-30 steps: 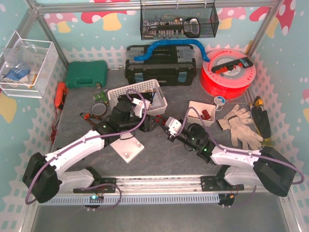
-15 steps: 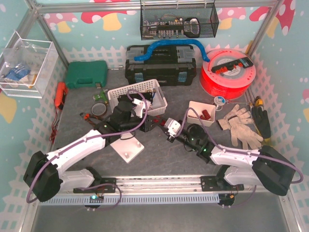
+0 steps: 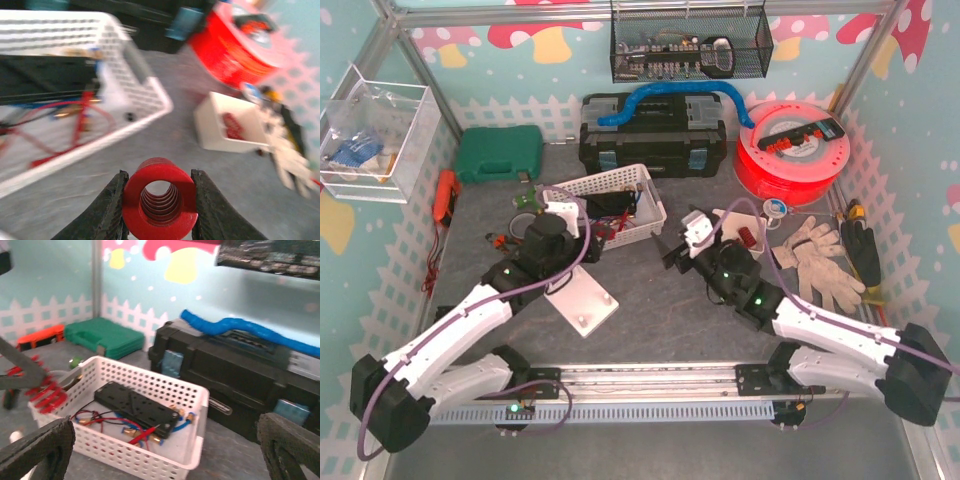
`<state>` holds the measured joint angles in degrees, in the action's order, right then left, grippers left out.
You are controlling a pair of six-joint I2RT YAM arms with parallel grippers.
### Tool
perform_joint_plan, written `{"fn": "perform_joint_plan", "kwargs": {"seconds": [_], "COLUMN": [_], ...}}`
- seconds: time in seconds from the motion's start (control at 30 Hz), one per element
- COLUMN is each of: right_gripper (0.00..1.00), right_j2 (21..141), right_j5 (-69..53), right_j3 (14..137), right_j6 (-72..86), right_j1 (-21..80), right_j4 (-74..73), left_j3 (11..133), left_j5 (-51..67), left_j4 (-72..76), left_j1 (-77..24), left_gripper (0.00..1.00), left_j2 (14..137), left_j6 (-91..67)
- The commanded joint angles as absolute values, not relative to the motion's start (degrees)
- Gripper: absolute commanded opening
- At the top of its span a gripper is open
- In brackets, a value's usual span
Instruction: Install the large spring
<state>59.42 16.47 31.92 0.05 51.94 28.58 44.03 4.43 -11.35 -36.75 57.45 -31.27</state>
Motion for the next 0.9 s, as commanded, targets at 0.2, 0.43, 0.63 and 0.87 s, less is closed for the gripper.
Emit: {"fn": "perform_joint_plan", "kwargs": {"seconds": [0.2, 0.43, 0.63, 0.87], "right_gripper": [0.99, 0.99, 0.99, 0.99], "right_j2": [53.35, 54.43, 55.77, 56.40], "right_j5": [33.64, 31.90, 31.48, 31.79], "right_j3": [24.21, 24.61, 25.22, 25.34], "right_j6": [5.38, 6.85, 6.77, 6.59], "right_j1": [49.63, 48.17, 47.99, 47.73], "right_j4": [30.86, 29.58, 28.77, 28.39], "left_j3": [46.07, 46.94, 46.82, 47.68], "left_j5": [-15.59, -15.75, -13.14, -11.92], "left_j4": [-29.84, -32.87, -33.18, -34.44], "left_j1": [-30.78, -30.72, -30.67, -30.65], "left_gripper": [0.00, 0.00, 0.00, 0.00], "left_j2": [56.46, 59.90, 62.69, 63.84], "left_j6": [-30.04, -28.65, -28.07, -27.62]}}
